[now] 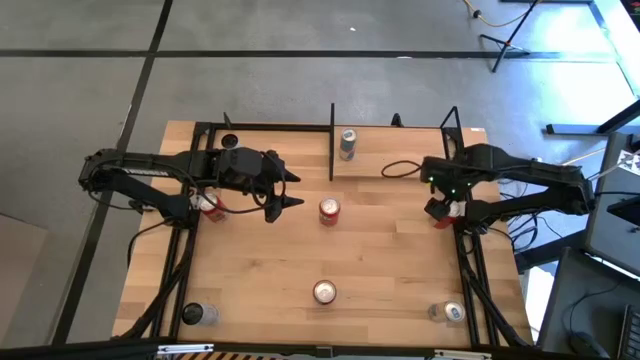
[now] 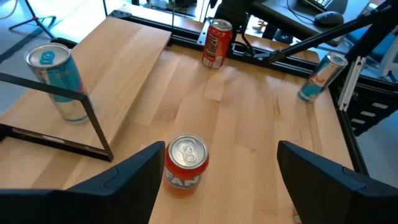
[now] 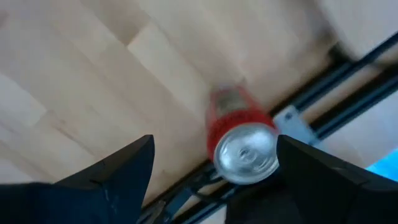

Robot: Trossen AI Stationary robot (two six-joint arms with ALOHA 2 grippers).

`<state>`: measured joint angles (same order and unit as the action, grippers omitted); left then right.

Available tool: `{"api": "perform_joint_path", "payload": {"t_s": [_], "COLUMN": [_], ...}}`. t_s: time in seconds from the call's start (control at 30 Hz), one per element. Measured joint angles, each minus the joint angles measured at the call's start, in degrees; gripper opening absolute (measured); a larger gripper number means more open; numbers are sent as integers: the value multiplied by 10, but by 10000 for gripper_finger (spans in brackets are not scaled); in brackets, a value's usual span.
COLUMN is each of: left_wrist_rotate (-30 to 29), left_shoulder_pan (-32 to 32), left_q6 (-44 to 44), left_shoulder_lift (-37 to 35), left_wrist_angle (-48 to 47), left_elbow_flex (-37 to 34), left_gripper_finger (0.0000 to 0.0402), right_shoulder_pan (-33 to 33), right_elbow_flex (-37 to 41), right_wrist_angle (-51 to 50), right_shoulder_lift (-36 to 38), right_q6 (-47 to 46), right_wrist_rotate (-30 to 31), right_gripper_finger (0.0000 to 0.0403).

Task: Place canned beverage on shelf
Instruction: Put the right red-black soda can on the shelf

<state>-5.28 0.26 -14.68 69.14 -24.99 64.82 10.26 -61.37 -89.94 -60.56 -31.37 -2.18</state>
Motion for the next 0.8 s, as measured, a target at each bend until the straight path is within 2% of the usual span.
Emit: {"api": "perform_joint_path", "payload": {"t_s": [0.13,0.33,0.6,0.8], "left_wrist_rotate": [0,0,0,0], "left_shoulder_pan": [0,0,0,0], "left_q6": [0,2,2,2], "left_shoulder_lift": [0,0,0,0], "left_wrist_angle": [0,1,1,1], "left_elbow_flex": [0,0,0,0], "left_gripper_finger": [299,299,299,299], "right_shoulder_pan": [-1,-1,-1,-1], "right_elbow_flex": [49,78,136,137], "right_wrist_angle": [0,0,3,25], "right_shoulder_lift": [-9,-31,-54,-76], "right_q6": [-36,-47,-42,-14], "right_wrist_rotate": [13,42,36,19], "right_gripper_finger": [325,325,325,325]}}
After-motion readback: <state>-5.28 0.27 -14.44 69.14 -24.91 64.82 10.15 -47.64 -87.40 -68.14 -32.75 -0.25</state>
